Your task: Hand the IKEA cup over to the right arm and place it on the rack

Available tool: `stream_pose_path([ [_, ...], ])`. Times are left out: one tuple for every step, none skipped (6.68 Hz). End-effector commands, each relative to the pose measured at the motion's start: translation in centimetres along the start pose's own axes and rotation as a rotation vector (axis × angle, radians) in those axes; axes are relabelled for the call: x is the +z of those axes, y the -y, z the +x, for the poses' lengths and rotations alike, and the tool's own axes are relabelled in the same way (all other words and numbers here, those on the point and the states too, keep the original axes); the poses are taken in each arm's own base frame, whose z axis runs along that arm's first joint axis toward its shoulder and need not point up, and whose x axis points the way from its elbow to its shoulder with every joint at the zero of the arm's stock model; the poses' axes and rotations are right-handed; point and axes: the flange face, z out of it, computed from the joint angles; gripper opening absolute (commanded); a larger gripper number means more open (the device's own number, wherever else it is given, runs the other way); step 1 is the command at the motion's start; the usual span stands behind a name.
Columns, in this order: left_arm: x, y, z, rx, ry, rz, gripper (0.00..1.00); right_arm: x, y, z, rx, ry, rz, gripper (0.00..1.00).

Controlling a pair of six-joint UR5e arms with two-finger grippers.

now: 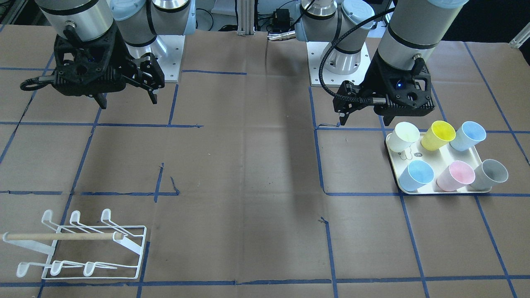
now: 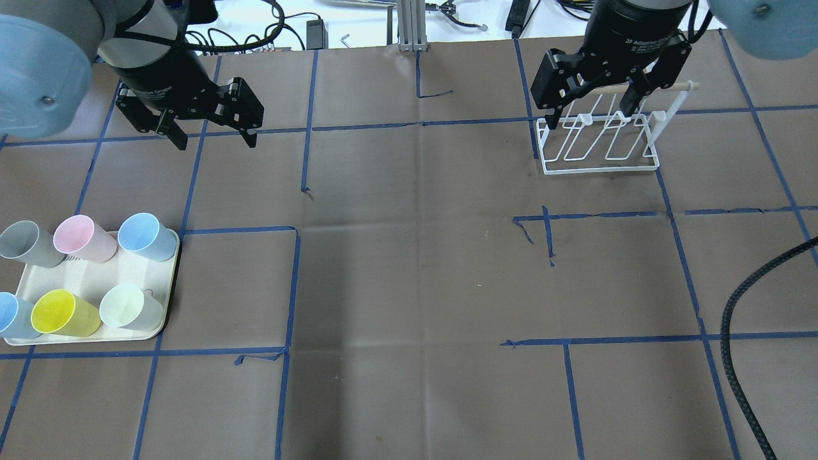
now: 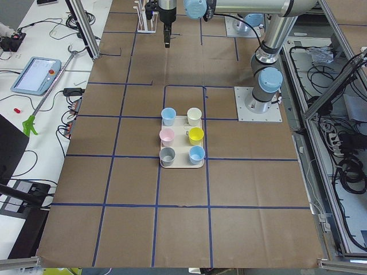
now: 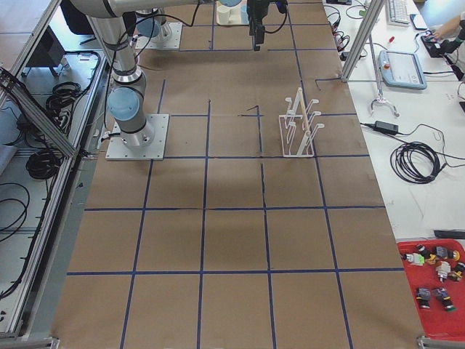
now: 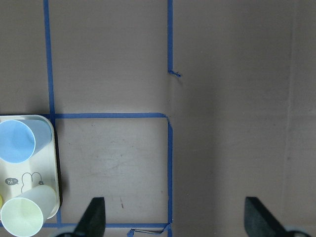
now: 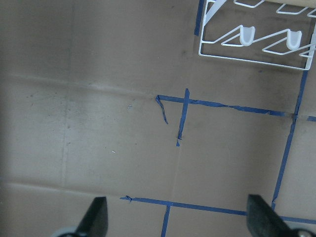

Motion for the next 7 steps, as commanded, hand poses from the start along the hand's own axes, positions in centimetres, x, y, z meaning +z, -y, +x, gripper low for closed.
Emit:
stream_pose_path([
  [0.1,0.1,-0.6,-0.01,-0.002,-0.002,1.0,0.4,0.1,-0.2,0.002,0.01,-0.008,1.0],
  [0.2,0.5,-2.3,-0.013,-0.005,-0.008,1.0,0.1,-0.1,-0.2,0.002,0.008,-0.002,1.0],
  [0.7,1.1,-6.6,-0.007,-0.009,-0.012,1.0,0.2,0.2,0.0,0.005,0.01,-0.003,1.0],
  [1.6,0.9,-11.6,-0.031,-0.009,-0.026,1.0,0.0,0.3,0.1,0.006,0.01,0.006,1.0],
  [2.4,0.7,-15.8,-0.021,-0.009,-0.044,1.0,0.2,0.4,-0.1,0.007,0.016,0.01,1.0],
  [4.0,0.6,-19.4,-0.007,-0.017,-0.065,1.0,0.6,0.9,-0.3,0.022,0.038,0.039,1.0],
  [4.6,0.2,-21.3,-0.005,-0.006,-0.048,1.0,1.0,2.5,-0.5,0.07,0.065,0.106,1.0],
])
